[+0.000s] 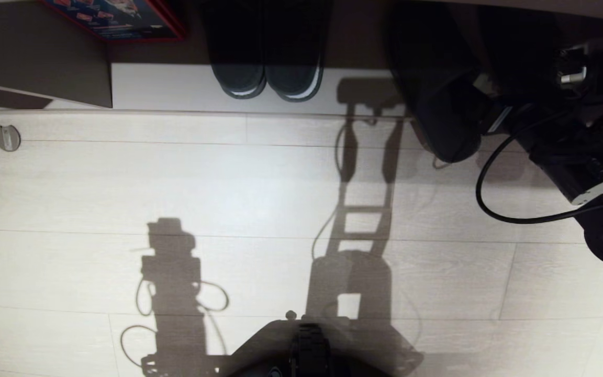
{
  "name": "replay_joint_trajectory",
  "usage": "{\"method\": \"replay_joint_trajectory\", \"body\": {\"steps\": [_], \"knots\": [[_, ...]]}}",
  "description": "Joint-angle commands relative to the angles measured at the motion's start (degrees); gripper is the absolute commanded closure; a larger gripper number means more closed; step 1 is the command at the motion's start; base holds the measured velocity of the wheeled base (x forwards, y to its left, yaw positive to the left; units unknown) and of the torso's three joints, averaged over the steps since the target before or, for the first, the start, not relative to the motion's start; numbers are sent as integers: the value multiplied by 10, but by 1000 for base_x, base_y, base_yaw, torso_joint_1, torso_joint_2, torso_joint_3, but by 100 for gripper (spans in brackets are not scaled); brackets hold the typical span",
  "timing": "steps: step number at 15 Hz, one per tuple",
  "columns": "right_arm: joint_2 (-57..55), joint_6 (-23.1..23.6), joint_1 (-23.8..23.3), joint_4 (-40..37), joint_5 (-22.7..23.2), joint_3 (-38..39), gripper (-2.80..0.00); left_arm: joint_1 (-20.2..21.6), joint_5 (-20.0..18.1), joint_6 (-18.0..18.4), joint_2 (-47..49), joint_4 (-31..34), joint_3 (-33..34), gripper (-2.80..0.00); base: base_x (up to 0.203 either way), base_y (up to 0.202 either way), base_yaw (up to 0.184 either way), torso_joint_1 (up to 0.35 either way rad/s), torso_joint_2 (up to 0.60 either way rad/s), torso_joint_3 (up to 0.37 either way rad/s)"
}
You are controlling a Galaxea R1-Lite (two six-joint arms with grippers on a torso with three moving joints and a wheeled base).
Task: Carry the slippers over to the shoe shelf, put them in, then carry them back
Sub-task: Place the slippers into the shoe cabinet, then pick up the slippers in the shoe cabinet
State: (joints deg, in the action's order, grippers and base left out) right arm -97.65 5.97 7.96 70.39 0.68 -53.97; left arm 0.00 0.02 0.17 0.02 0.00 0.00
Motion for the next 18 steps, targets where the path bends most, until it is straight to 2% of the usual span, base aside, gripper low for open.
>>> {"method": "replay_joint_trajectory", "body": {"steps": [1, 5, 6, 9, 13, 18], "knots": [[31, 1, 0, 1, 2, 26, -280, 0, 0, 0, 0, 0, 0, 0, 0, 0, 0, 0, 0, 0], [43, -3, 11, 10, 8, 56, -280, 0, 0, 0, -1, 0, 0, 0, 0, 0, 0, 0, 0, 0], [50, -3, 14, 15, 7, 61, 0, 0, 0, 0, 0, 0, 0, 0, 0, 0, 0, 0, 0, 0], [78, -3, 45, -2, 4, 75, 0, 0, 0, 1, 0, 0, 0, 0, 0, 0, 0, 0, 0, 0], [78, 0, 125, -17, 2, 95, 0, 0, 0, 1, 0, 0, 0, 0, 0, 0, 0, 0, 0, 0], [-20, 5, 188, -4, -34, 36, 0, 0, 0, 1, 0, 0, 0, 0, 0, 0, 0, 0, 0, 0]]}}
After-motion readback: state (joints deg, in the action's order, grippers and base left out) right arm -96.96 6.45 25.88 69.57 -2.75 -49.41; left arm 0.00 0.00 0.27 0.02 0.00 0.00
